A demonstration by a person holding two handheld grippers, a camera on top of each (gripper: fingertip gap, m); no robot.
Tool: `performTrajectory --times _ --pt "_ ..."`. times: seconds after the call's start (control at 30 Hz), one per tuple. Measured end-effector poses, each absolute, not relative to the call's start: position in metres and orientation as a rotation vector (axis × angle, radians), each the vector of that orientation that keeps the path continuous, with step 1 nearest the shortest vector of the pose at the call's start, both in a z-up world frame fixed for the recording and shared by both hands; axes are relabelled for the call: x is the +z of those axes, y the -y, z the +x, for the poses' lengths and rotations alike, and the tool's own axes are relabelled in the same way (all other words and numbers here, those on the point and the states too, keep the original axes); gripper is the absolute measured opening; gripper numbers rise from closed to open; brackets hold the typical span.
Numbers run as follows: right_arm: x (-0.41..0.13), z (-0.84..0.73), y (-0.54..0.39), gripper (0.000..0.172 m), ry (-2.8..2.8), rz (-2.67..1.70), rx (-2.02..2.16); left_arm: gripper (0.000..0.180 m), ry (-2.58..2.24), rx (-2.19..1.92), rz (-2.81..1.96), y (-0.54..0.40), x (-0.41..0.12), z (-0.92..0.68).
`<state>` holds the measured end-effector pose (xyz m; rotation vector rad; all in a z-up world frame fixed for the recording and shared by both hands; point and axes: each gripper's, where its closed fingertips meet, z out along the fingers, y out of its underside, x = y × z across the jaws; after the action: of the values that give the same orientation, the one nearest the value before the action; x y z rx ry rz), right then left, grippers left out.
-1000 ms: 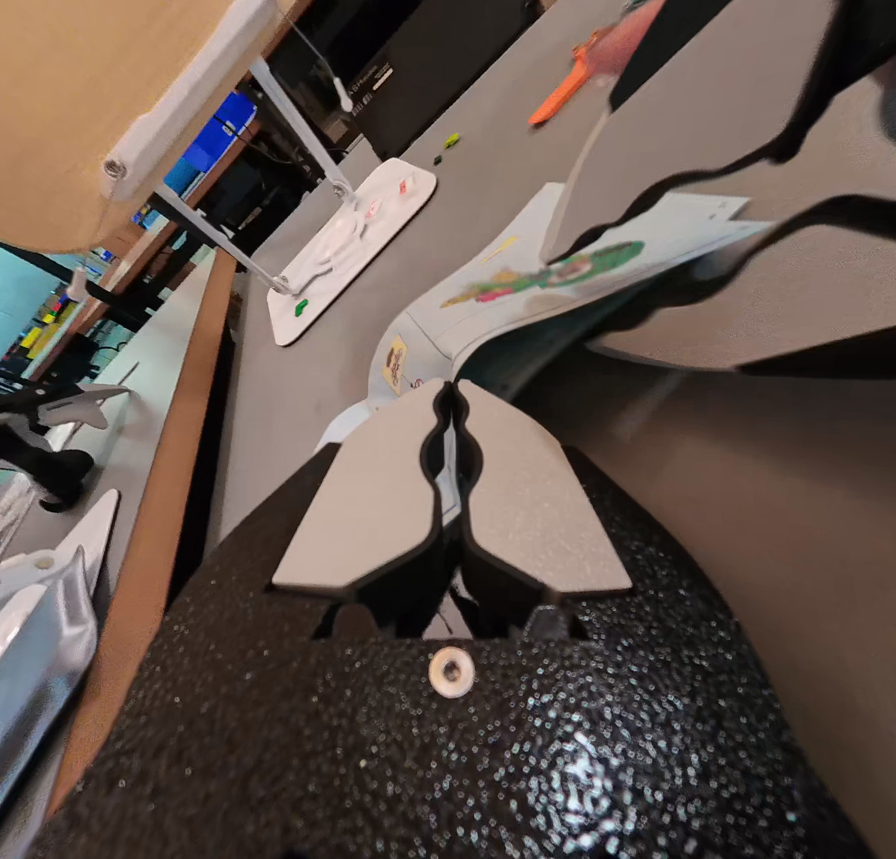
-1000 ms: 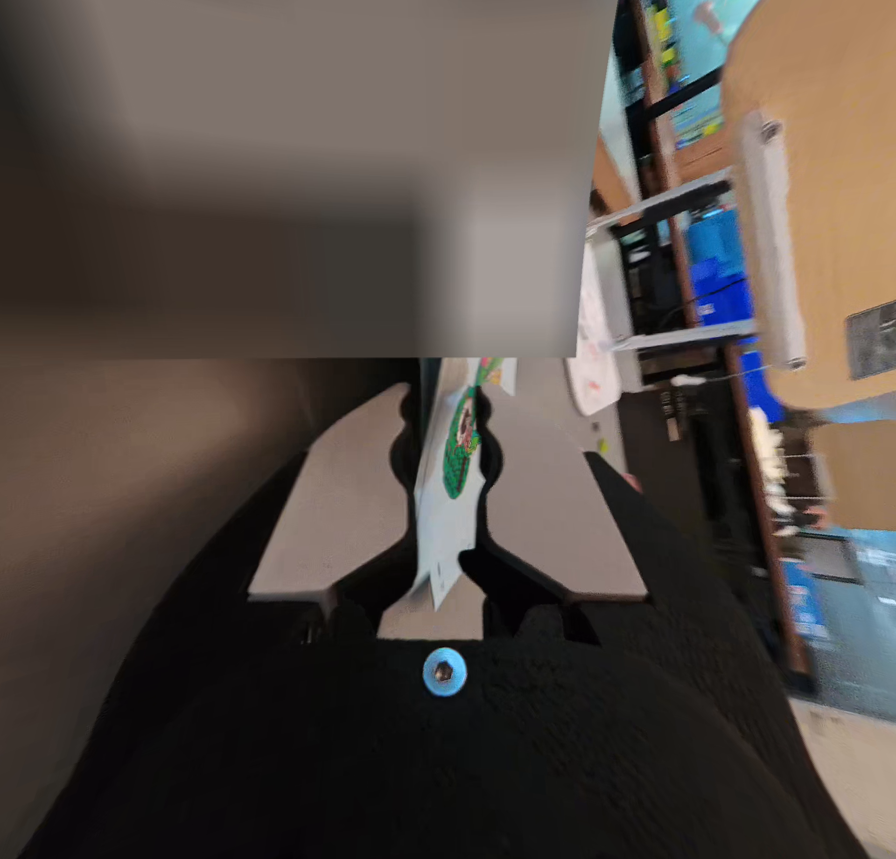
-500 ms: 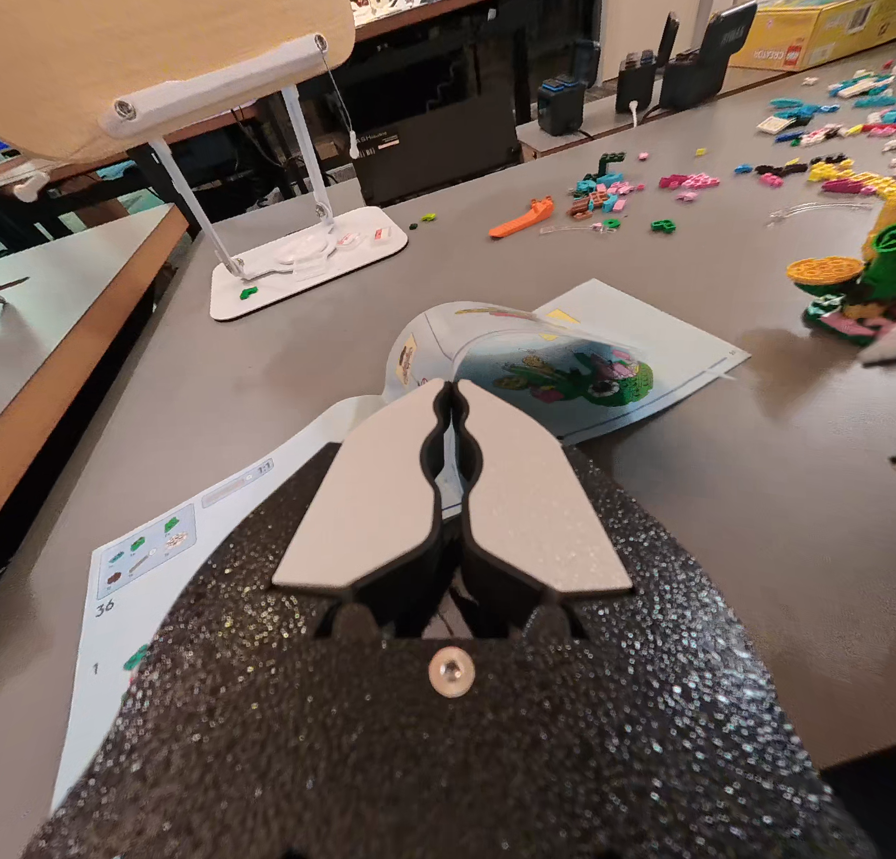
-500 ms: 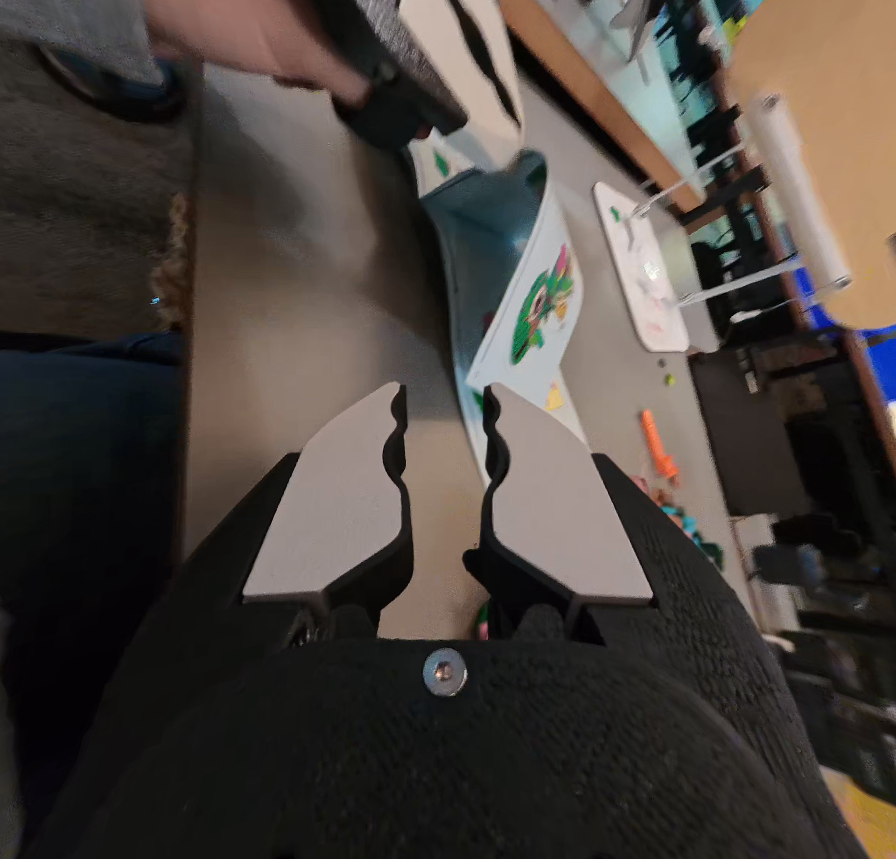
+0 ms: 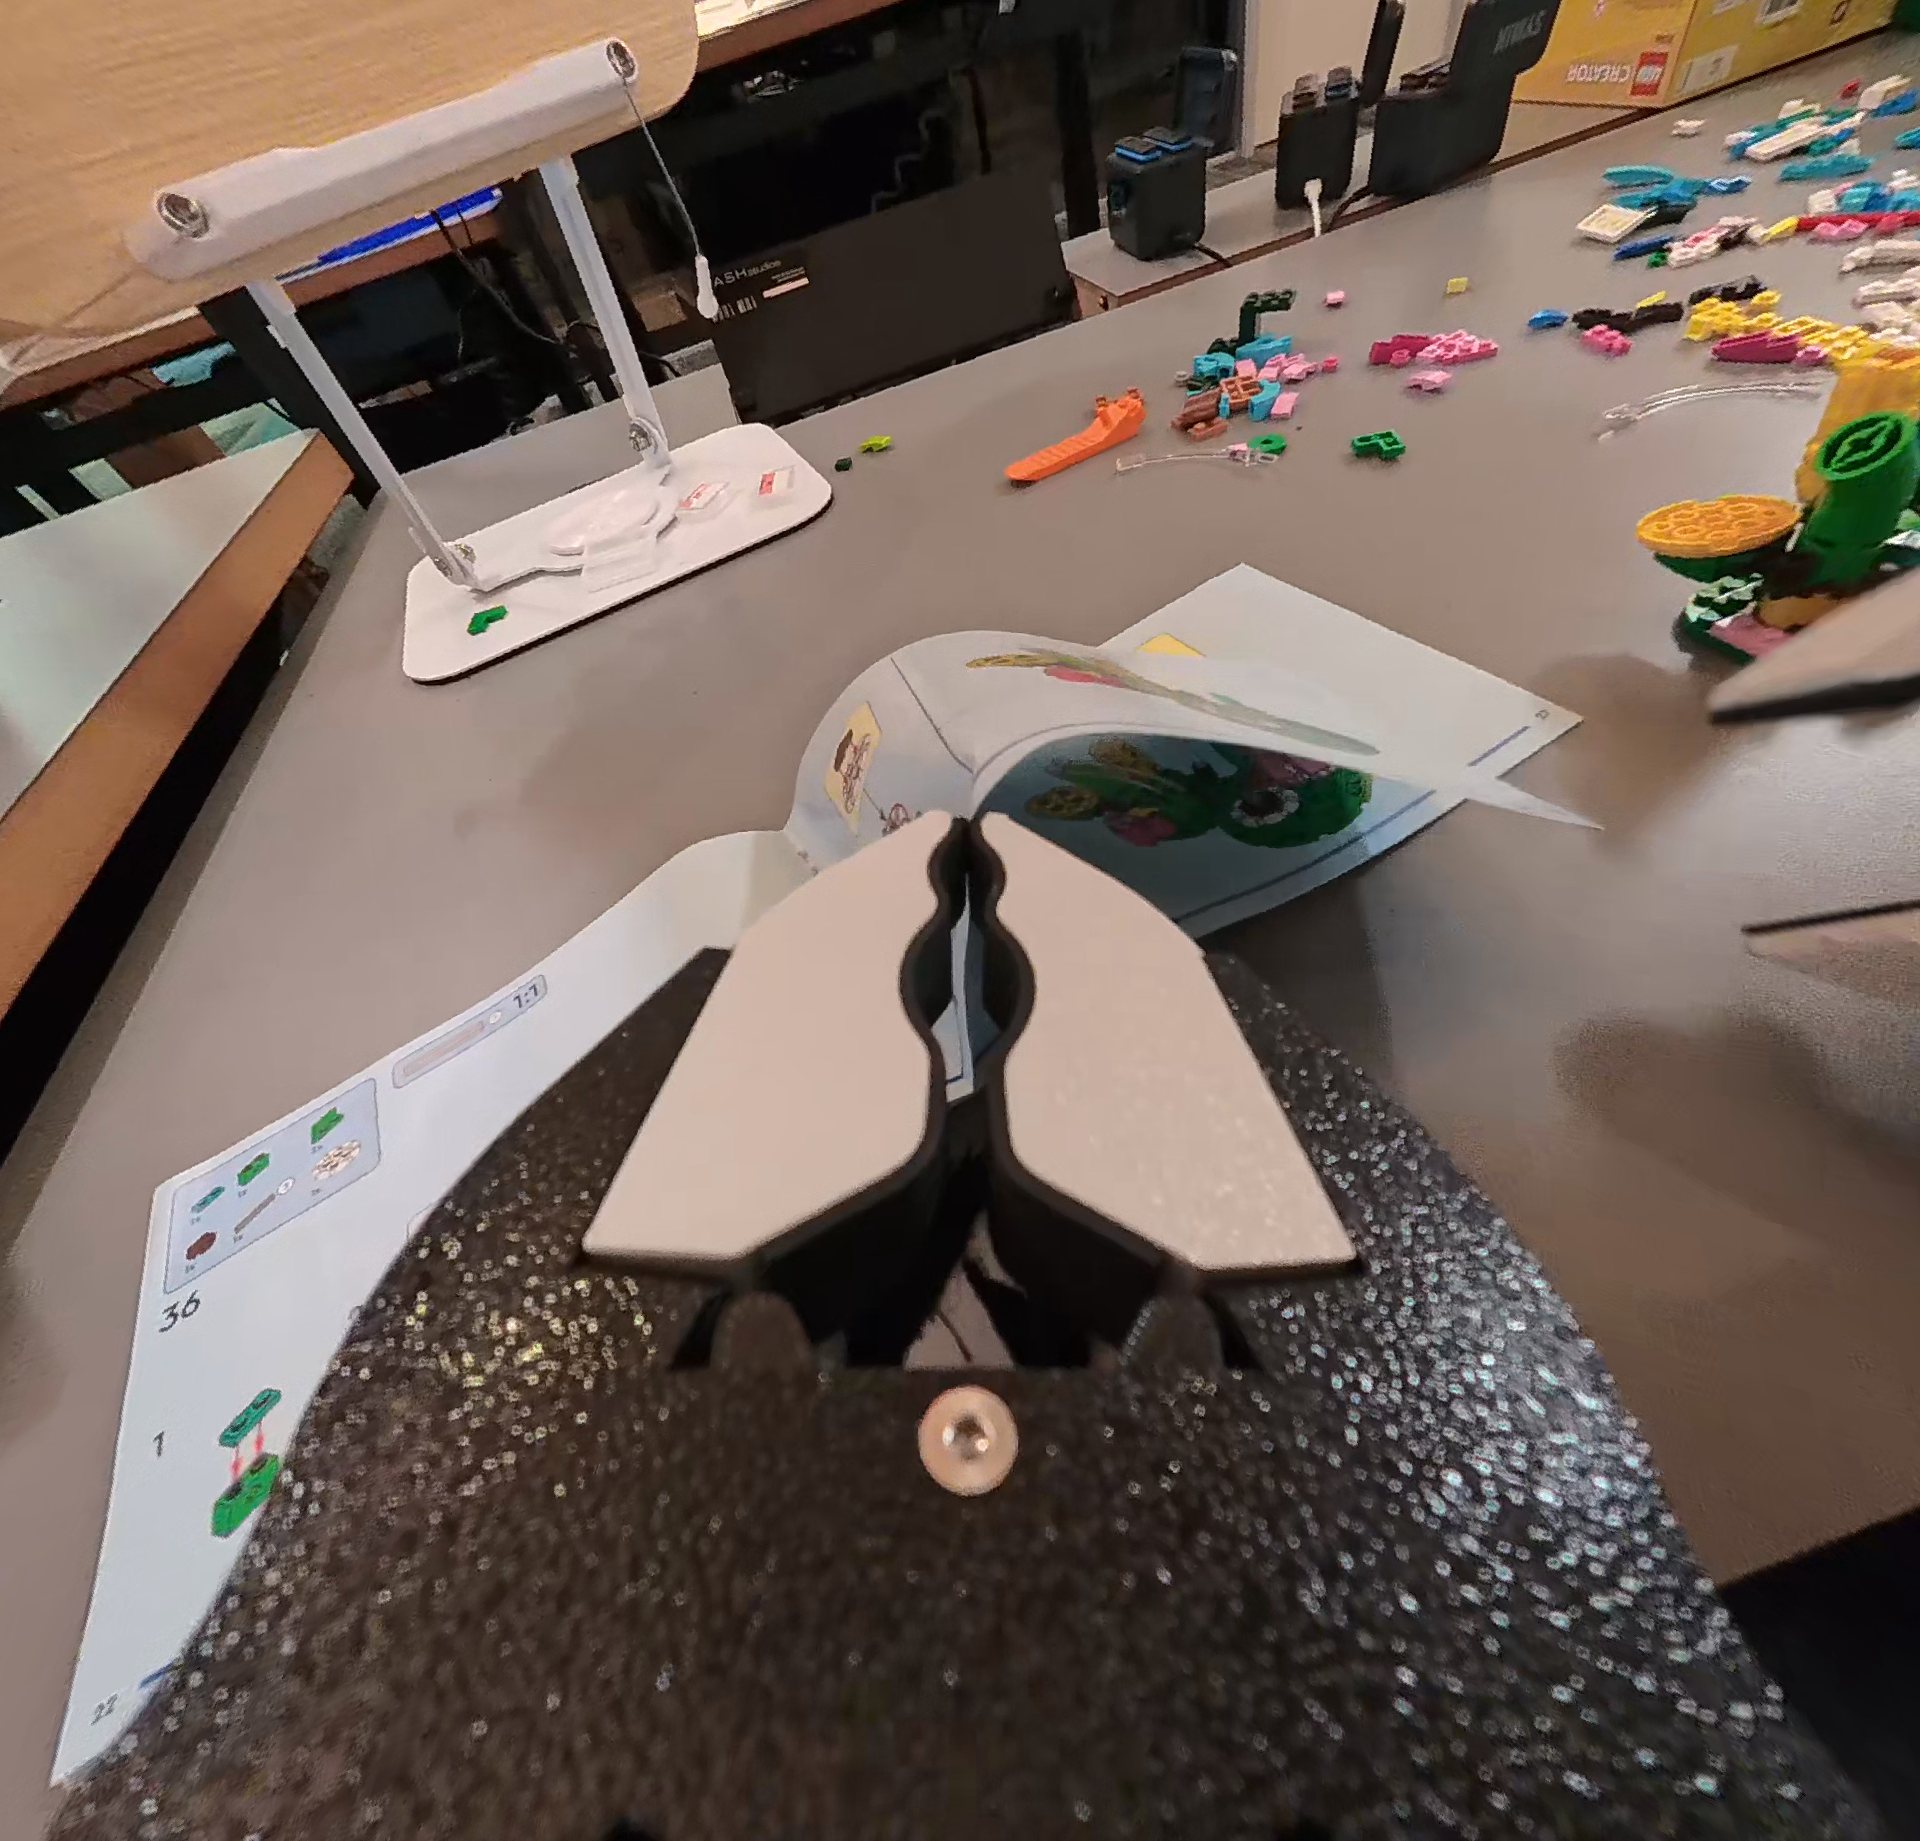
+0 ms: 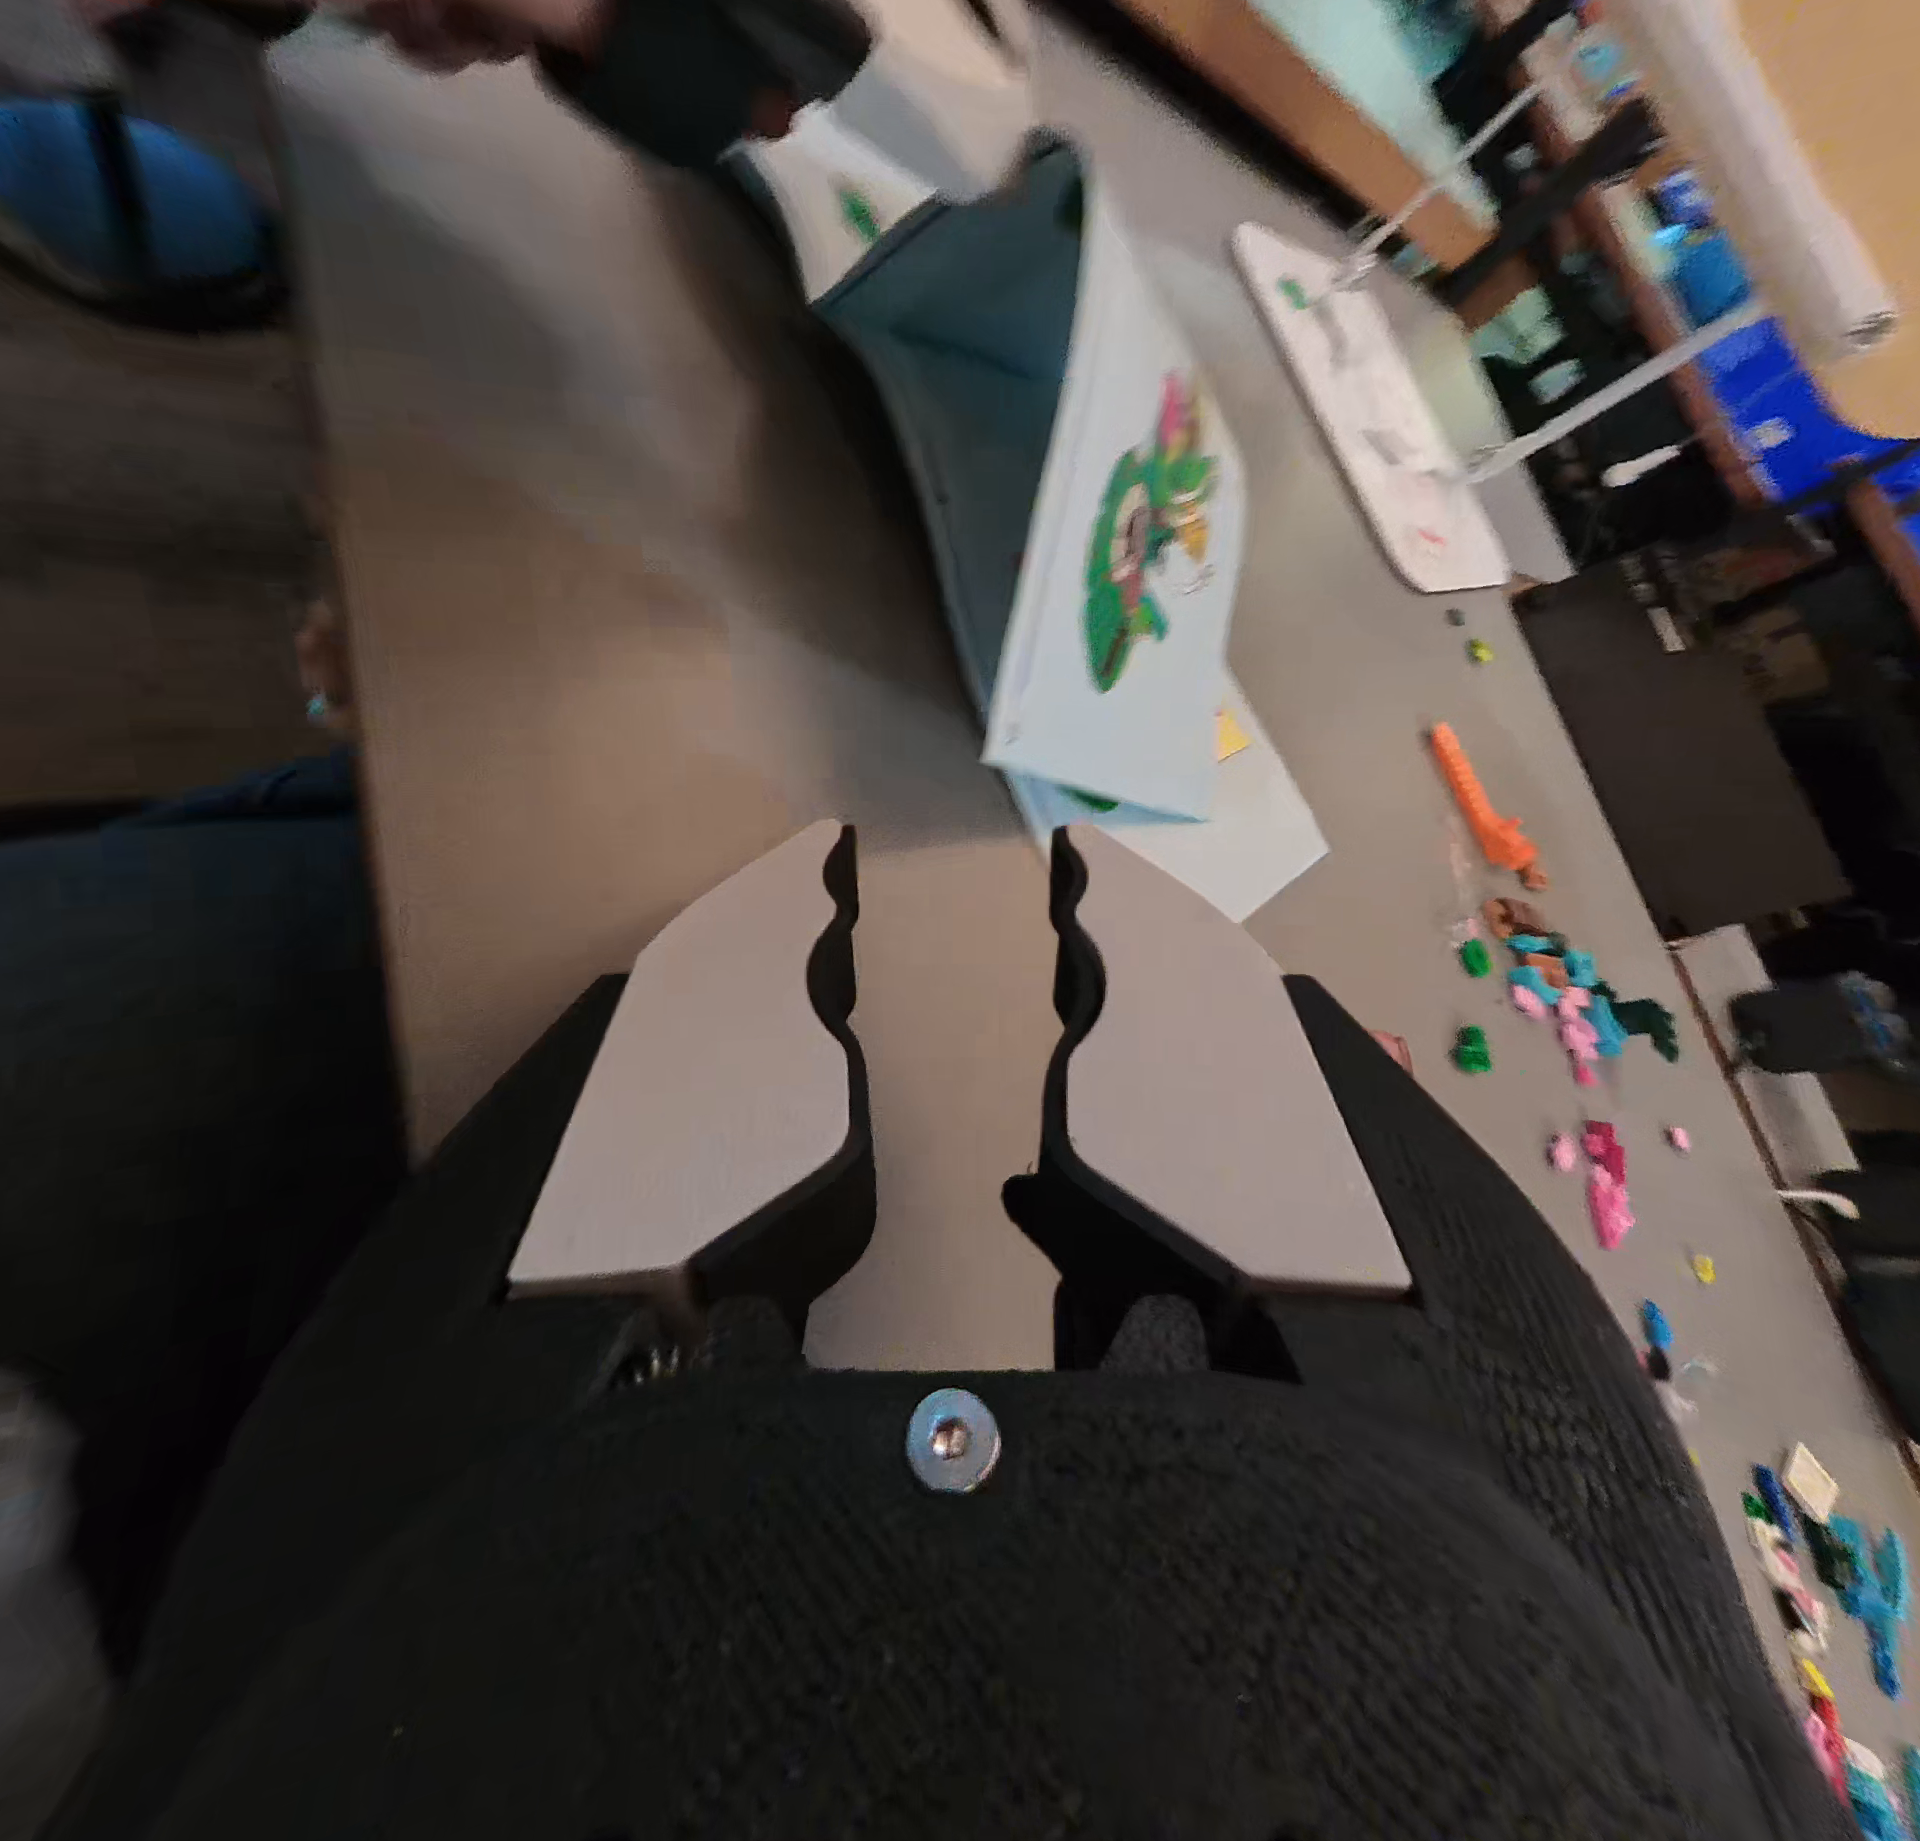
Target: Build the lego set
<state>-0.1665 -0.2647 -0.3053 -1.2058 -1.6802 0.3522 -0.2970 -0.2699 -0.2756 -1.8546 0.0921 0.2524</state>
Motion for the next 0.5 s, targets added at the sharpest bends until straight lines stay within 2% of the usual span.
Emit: performTrajectory --times 0.03,0.1,0.2,0.33,0.4,0.47,0.5 --pt "-0.303 -0.171 0.261 0.036 1.65 -1.193 0.348 0.0 -0.093 0.254 -1.855 0.27 -0.276 -0.297" --pt "-0.301 -0.18 0.255 0.043 1.639 -1.161 0.311 0.0 -0.095 0.254 -1.855 0.271 -0.275 -0.297" --pt "-0.303 -0.19 0.25 0.043 1.674 -1.097 0.228 0.0 -0.095 0.253 -1.855 0.272 -0.275 -0.297" --pt "-0.299 -0.203 0.241 0.039 1.661 -1.029 0.143 0.0 -0.107 0.248 -1.862 0.274 -0.276 -0.296" --pt "-0.289 -0.206 0.233 0.026 1.599 -0.996 0.099 0.003 -0.126 0.236 -1.856 0.275 -0.276 -0.293" --pt "-0.279 -0.206 0.226 0.013 1.533 -0.975 0.066 0.035 -0.148 0.167 -1.785 0.276 -0.266 -0.283" --pt "-0.274 -0.205 0.224 0.006 1.504 -0.964 0.061 0.04 -0.17 0.139 -1.757 0.276 -0.261 -0.277"
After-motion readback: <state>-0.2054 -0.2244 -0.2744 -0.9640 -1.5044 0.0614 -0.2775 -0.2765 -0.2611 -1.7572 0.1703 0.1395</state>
